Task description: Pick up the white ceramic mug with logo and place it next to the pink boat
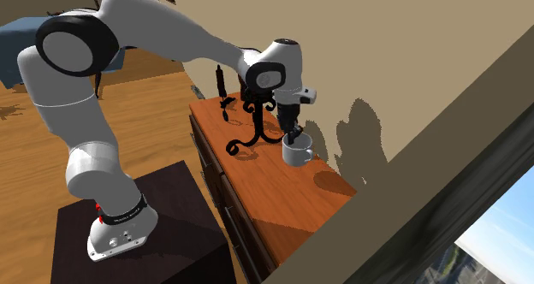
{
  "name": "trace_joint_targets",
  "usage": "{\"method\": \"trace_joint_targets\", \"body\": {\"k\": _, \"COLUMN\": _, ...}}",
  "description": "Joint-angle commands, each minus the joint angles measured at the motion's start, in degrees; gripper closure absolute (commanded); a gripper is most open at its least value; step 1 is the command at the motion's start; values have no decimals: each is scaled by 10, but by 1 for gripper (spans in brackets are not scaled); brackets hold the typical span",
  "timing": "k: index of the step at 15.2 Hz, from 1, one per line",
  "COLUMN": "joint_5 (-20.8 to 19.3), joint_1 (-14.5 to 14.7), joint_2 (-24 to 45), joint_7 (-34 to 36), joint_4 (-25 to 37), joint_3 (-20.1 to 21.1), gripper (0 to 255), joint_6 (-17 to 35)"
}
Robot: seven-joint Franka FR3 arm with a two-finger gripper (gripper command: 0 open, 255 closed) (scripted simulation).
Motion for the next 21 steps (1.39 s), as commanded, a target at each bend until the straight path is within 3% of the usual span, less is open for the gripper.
{"method": "trace_joint_targets", "body": {"k": 1, "joint_5": -2, "joint_1": 0, "joint_2": -7, "joint_7": 1, "joint_4": 7, "joint_3": 0, "gripper": 255, "joint_6": -14}}
{"method": "trace_joint_targets", "body": {"k": 12, "joint_5": -6, "joint_1": 2, "joint_2": -28, "joint_7": 1, "joint_4": 64, "joint_3": 0, "gripper": 255, "joint_6": -92}}
{"method": "trace_joint_targets", "body": {"k": 21, "joint_5": -27, "joint_1": 61, "joint_2": -98, "joint_7": 129, "joint_4": -17, "joint_3": 60, "gripper": 255, "joint_6": -86}}
